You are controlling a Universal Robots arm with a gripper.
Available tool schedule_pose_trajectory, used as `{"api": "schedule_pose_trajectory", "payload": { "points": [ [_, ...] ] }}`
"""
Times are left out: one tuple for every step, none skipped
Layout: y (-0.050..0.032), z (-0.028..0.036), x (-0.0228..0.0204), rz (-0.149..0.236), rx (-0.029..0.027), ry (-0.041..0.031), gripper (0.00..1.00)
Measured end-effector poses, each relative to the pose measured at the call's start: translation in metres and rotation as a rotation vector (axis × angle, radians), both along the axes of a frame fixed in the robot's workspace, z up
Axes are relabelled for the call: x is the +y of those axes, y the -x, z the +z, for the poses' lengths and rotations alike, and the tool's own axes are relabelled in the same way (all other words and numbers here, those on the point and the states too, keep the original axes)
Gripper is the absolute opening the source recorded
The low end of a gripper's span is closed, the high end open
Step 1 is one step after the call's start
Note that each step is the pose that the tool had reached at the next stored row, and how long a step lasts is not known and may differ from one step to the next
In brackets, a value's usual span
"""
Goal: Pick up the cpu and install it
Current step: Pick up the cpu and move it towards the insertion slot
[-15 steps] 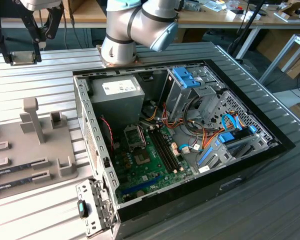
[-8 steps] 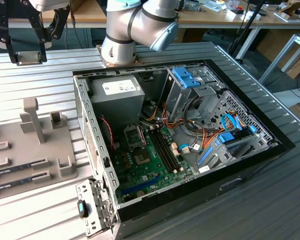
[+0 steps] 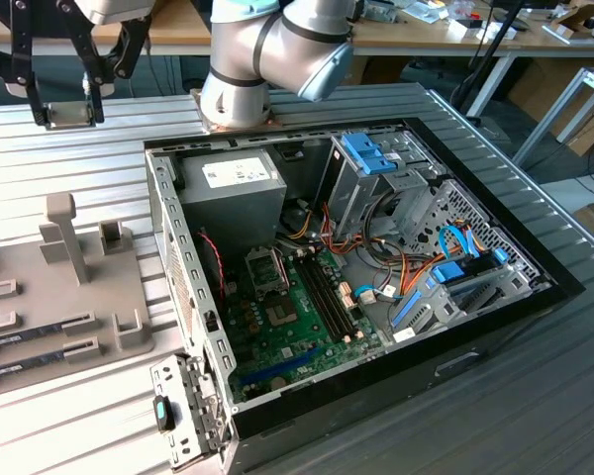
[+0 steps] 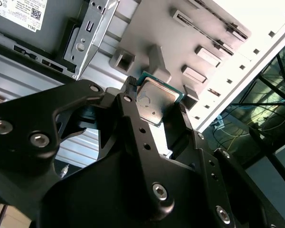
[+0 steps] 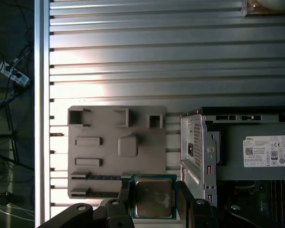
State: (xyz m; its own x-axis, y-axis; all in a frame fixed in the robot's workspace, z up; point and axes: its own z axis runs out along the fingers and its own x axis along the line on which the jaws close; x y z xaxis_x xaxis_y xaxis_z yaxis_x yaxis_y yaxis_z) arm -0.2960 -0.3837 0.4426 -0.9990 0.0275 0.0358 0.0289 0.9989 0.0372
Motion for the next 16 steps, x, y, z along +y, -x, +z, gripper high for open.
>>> {"api": "schedule_pose_trajectory", "payload": {
  "points": [
    [-0.0011, -0.0001, 0.0000, 0.000, 0.0001, 0.0000, 0.47],
    [-0.0027, -0.0003, -0.0001, 0.000, 0.0003, -0.0001, 0.47],
    [-0.0043, -0.0004, -0.0001, 0.000, 0.0005, -0.0001, 0.47],
    [-0.0064, -0.0005, -0.0002, 0.000, 0.0008, -0.0001, 0.47],
    [-0.0082, -0.0006, -0.0002, 0.000, 0.0012, 0.0000, 0.47],
    [-0.0097, -0.0008, -0.0002, 0.000, 0.0013, -0.0001, 0.47],
    [-0.0109, -0.0009, -0.0003, 0.000, 0.0013, -0.0001, 0.47],
    [-0.0118, -0.0009, -0.0003, 0.000, 0.0015, -0.0001, 0.47],
    [-0.0133, -0.0010, -0.0003, 0.000, 0.0017, 0.0000, 0.47],
    [-0.0150, -0.0011, -0.0003, 0.000, 0.0019, -0.0001, 0.47],
    [-0.0172, -0.0012, -0.0003, 0.000, 0.0021, 0.0000, 0.47],
    [-0.0185, -0.0013, -0.0003, 0.000, 0.0023, -0.0001, 0.47],
    [-0.0204, -0.0015, -0.0003, 0.000, 0.0025, -0.0001, 0.47],
    [-0.0212, -0.0015, -0.0003, 0.000, 0.0026, 0.0000, 0.47],
    [-0.0221, -0.0016, -0.0003, 0.000, 0.0027, -0.0001, 0.47],
    [-0.0230, -0.0016, -0.0003, 0.000, 0.0027, 0.0000, 0.47]
  ]
}}
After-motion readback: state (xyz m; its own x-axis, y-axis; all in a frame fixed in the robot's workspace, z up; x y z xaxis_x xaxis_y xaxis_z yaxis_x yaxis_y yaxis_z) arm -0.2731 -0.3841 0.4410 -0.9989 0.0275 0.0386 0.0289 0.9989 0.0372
